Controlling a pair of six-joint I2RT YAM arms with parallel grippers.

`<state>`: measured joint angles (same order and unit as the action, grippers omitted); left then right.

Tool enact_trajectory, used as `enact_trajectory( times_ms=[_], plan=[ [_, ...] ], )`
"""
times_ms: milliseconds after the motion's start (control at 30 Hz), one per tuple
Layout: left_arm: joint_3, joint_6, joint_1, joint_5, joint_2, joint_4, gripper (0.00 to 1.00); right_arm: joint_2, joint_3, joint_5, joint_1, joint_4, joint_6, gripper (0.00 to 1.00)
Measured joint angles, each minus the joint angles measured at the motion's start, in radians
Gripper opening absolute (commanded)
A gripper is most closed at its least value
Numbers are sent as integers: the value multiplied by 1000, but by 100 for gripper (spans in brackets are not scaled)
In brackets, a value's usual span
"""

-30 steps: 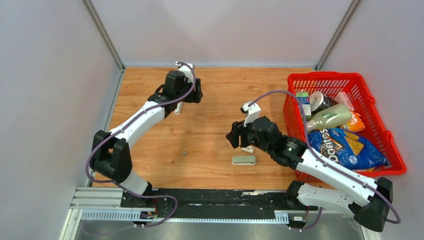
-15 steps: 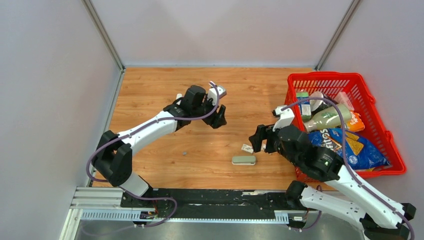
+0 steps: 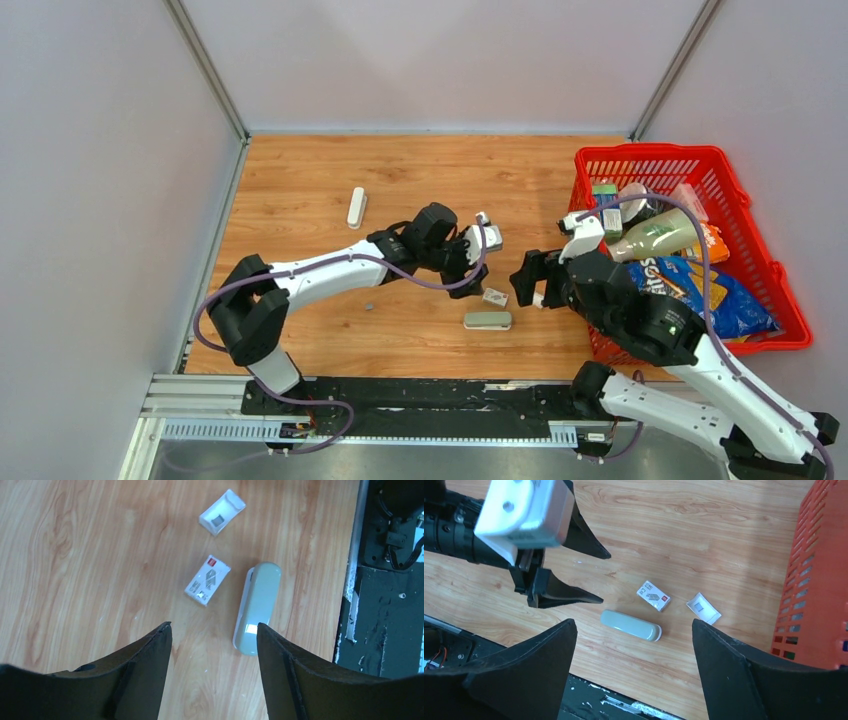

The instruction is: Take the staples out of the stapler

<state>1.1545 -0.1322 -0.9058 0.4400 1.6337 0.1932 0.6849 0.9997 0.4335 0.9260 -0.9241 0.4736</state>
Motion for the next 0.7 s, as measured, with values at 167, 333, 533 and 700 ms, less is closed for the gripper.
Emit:
enact_trajectory(
  times_ms=[167, 333, 533, 700],
  plan=[
    [-33, -68, -58, 7, 13, -80, 70, -22, 31, 0, 0, -34, -3, 91],
    [-41, -111, -102, 7, 66, -133, 70, -55, 57, -2, 0, -65, -3, 92],
    [-41, -141, -155, -7, 147, -186, 70, -82, 62, -5, 0, -87, -3, 93],
    [-47, -147, -175, -3, 185, -256, 70, -101, 62, -8, 0, -103, -3, 95]
  ],
)
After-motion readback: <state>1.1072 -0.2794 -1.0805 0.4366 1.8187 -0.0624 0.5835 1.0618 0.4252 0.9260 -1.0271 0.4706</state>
